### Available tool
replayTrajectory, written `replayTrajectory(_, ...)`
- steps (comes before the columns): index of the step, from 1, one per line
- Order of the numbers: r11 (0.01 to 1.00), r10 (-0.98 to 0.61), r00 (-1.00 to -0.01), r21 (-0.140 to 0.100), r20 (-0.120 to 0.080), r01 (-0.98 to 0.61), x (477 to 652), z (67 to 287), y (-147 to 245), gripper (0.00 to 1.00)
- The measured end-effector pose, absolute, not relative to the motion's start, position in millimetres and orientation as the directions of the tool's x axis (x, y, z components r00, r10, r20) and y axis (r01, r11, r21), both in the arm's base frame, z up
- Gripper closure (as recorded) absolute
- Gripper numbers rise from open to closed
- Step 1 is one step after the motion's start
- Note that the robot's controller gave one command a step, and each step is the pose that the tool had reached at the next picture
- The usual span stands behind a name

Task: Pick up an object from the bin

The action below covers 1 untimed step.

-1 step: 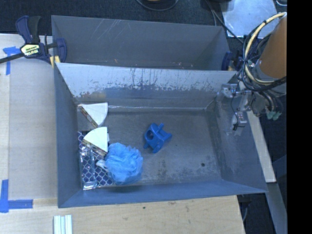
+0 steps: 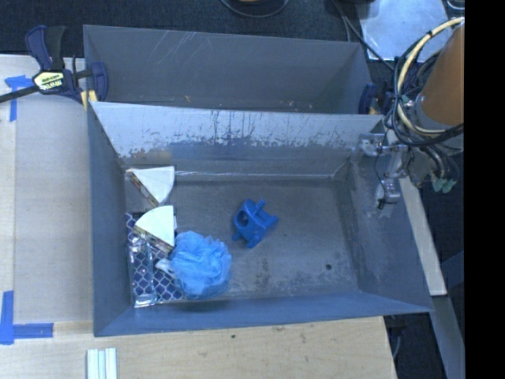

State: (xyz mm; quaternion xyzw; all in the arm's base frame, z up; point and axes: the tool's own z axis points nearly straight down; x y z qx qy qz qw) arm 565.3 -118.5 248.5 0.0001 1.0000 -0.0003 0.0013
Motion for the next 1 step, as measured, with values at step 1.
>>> replayTrajectory(1, 1.000, 0.003, -1.000, 0.001, 0.004, 0.003, 593.0, 206.6, -78.8, 0.00)
